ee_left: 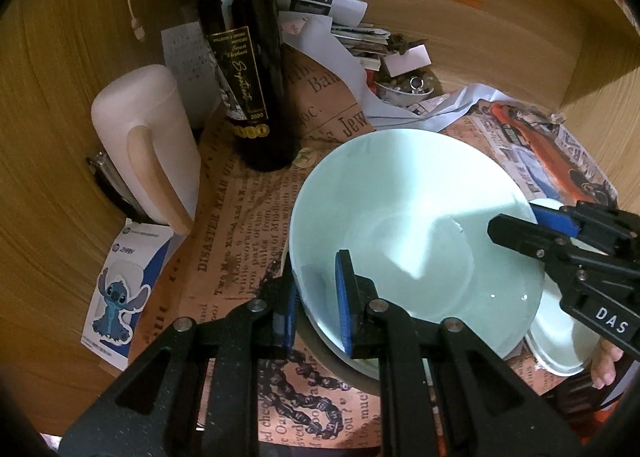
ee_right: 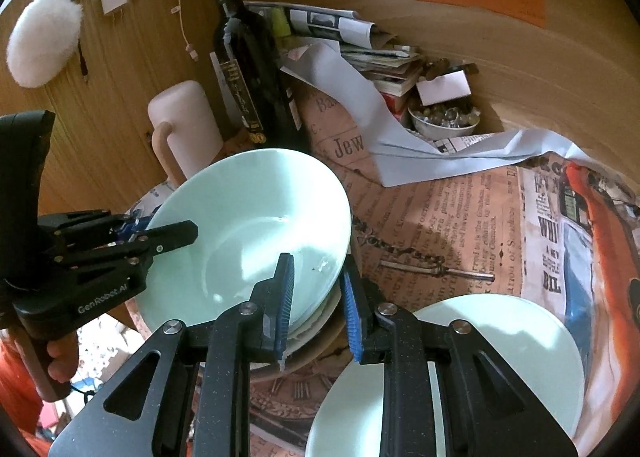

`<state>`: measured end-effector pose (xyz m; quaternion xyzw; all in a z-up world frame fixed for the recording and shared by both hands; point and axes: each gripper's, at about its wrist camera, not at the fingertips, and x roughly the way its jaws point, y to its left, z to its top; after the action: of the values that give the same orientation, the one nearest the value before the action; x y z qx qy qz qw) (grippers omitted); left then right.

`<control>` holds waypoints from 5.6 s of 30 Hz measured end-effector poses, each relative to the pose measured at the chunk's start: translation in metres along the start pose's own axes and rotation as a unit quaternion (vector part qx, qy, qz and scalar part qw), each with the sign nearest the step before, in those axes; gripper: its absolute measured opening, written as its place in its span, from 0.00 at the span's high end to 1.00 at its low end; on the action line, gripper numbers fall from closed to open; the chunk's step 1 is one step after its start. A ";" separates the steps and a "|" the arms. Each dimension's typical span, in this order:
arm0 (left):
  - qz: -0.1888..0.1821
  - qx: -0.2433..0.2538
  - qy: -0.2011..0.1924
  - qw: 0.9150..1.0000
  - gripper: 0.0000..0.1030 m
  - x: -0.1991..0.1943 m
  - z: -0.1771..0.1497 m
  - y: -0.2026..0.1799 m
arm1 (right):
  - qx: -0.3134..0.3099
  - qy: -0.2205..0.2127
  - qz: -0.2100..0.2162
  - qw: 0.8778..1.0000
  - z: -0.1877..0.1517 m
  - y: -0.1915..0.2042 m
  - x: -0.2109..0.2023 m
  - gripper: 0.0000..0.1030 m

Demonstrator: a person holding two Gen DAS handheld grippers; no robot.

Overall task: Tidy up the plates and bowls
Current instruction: 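Lower the mint green bowl into the white bowl and open both tools, then grip the rim of the nested bowl and plate stack with both tools, then lift the stack with both tools and carry it over the mint green plate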

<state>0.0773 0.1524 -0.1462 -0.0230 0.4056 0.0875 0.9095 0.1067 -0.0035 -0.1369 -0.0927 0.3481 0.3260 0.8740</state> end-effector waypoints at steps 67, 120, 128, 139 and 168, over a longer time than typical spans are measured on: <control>-0.117 -0.038 0.071 0.990 0.55 0.029 -0.014 0.016 | 0.003 0.110 0.044 0.993 -0.009 -0.021 0.045 0.64; -0.126 -0.001 -0.037 0.991 0.55 -0.026 0.006 -0.047 | 0.054 -0.012 -0.017 0.998 -0.015 -0.043 -0.053 0.66; -0.142 0.011 -0.043 0.989 0.55 -0.031 0.003 -0.070 | 0.062 -0.025 -0.035 0.997 -0.025 -0.055 -0.073 0.66; -0.164 0.028 -0.044 0.985 0.55 -0.035 0.001 -0.099 | 0.079 -0.039 -0.058 0.994 -0.043 -0.070 -0.097 0.67; -0.192 0.069 0.005 0.979 0.55 -0.015 -0.007 -0.154 | 0.127 -0.017 -0.079 0.989 -0.078 -0.112 -0.112 0.67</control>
<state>0.0891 -0.0016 -0.1442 -0.0381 0.4033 -0.1174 0.9067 0.0741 -0.1764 -0.1273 -0.0020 0.3633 0.2107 0.9075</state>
